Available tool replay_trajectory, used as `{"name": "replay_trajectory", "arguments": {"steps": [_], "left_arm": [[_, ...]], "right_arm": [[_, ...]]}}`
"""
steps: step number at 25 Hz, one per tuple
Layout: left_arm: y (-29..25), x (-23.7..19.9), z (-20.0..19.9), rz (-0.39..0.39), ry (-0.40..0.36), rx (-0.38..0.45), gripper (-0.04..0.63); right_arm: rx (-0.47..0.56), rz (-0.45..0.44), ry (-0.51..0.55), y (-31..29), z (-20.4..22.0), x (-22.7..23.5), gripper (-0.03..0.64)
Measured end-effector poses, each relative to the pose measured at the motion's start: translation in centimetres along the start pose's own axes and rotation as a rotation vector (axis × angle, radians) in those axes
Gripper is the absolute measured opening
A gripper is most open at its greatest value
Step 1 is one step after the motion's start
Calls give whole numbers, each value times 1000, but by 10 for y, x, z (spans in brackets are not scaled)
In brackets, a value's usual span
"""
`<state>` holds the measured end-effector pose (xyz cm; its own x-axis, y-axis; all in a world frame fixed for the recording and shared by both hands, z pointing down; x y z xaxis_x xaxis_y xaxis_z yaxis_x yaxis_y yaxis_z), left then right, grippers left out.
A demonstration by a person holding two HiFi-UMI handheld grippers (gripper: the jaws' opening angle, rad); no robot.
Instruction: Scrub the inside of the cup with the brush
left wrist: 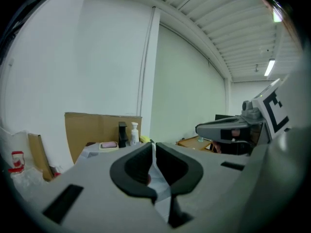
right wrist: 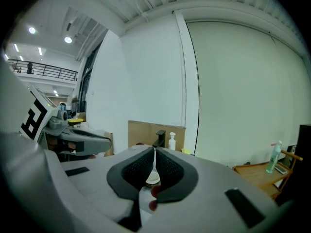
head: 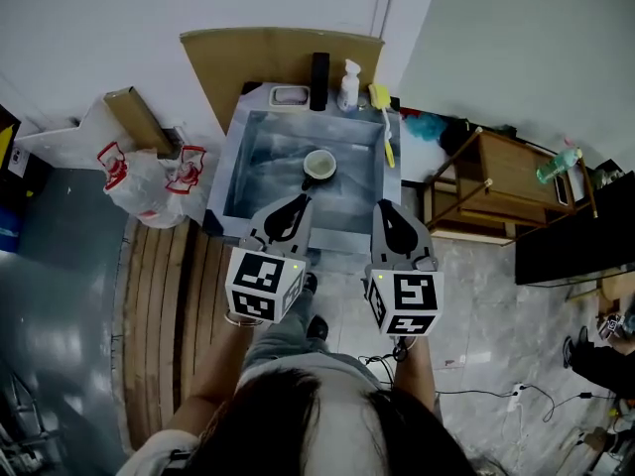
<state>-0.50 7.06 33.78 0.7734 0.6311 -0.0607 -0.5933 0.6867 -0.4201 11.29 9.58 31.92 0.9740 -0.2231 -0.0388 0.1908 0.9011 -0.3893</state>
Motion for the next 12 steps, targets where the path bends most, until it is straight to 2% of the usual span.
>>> {"name": "replay_trajectory", "arguments": {"steps": [12], "left_arm": [[-84, -65, 29, 53, 45, -150, 17]], "right_arm": [[-128, 45, 3, -93, 3, 30, 29]]}}
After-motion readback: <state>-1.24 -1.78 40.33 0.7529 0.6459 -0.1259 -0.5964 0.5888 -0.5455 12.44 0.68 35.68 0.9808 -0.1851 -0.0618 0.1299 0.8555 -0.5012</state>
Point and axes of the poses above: the fingertips, and each gripper's own axes: y backward along the fingers, x to its right, z out of its underside, the point moved 1 cm from there along y, backward along the fingers, and after that the axes turned 10 degrees about -x, right-handed, at the moved point
